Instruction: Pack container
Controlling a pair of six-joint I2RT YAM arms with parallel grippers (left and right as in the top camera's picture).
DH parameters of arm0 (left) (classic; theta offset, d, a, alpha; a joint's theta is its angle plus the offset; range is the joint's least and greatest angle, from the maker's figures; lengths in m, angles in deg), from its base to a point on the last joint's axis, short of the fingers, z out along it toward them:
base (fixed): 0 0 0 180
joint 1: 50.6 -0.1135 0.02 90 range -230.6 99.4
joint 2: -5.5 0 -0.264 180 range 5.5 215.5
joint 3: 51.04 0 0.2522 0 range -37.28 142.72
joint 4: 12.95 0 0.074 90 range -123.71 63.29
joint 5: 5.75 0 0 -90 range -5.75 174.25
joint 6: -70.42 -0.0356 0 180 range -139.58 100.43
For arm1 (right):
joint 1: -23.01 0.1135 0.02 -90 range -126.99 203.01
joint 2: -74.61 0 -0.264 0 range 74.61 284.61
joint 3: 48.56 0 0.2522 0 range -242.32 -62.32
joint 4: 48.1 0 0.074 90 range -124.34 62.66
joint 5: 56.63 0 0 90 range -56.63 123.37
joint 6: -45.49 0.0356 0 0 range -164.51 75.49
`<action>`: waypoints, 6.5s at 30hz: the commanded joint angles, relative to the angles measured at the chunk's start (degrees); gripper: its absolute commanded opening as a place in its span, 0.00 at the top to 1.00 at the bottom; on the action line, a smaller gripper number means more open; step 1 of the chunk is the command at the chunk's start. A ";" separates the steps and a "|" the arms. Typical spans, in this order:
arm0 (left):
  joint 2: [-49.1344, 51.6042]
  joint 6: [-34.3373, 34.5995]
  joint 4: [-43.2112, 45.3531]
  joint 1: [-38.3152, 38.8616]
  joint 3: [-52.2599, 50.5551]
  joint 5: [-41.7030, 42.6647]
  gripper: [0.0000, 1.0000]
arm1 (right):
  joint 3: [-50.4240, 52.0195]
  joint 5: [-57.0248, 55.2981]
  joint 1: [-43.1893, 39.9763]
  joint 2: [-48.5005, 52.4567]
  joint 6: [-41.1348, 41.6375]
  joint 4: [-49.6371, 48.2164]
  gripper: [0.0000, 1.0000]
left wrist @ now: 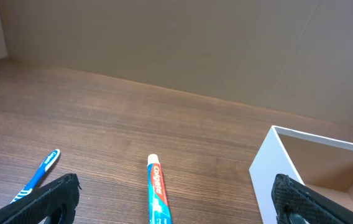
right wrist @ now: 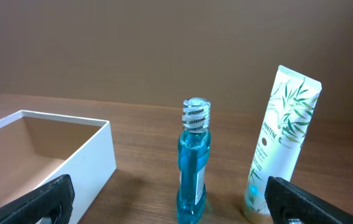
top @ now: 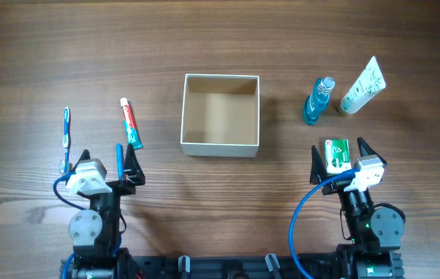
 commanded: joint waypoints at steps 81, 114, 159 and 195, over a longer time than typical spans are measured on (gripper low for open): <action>-0.42 -1.11 0.28 0.28 -0.59 0.50 0.00 | 0.09 -0.98 0.33 0.13 5.68 -0.31 0.00; 25.42 12.02 -24.11 0.26 28.55 1.97 0.00 | -44.24 4.90 0.33 46.07 6.69 36.02 0.00; 59.76 13.92 -46.82 0.28 56.04 7.37 0.00 | -70.07 -1.09 0.33 91.73 9.14 33.66 0.19; 59.76 13.92 -46.80 0.28 56.04 7.39 0.00 | -70.07 -1.25 0.33 91.73 10.12 32.76 0.96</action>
